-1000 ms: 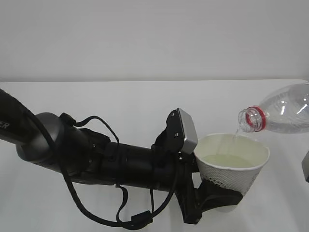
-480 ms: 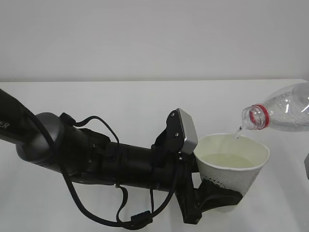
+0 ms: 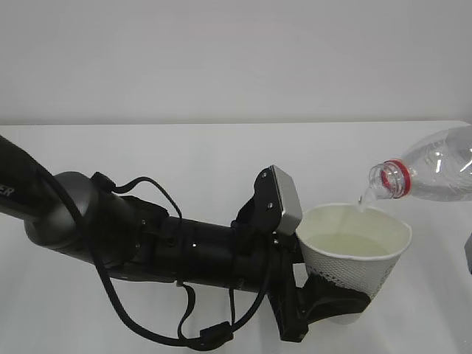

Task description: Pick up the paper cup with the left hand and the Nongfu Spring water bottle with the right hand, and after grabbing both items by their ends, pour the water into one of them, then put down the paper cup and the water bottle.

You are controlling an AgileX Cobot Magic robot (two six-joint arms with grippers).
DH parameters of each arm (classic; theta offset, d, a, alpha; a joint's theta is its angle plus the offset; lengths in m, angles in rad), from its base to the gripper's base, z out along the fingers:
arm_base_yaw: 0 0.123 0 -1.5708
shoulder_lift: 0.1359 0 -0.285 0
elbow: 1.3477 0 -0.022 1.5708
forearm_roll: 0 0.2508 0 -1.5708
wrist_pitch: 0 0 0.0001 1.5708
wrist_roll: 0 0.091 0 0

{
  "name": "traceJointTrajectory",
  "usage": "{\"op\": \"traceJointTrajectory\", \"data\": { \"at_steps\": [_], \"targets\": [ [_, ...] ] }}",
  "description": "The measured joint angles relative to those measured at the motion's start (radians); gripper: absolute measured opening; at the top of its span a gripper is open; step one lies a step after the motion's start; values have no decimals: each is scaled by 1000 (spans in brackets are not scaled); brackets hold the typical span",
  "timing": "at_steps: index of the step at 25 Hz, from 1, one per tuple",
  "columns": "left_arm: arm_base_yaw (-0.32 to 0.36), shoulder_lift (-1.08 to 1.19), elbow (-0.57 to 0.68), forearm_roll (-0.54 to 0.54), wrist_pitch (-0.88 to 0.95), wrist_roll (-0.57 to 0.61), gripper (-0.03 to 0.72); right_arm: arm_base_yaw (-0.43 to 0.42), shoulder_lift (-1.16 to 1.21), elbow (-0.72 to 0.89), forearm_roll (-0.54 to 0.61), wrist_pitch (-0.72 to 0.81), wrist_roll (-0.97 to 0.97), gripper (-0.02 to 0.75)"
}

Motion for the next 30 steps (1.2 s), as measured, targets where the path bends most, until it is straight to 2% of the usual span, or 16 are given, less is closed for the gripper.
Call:
{"op": "traceJointTrajectory", "data": {
  "at_steps": [30],
  "targets": [
    [0, 0, 0, 0, 0, 0, 482, 0, 0, 0, -2, 0, -22, 389]
  ]
}}
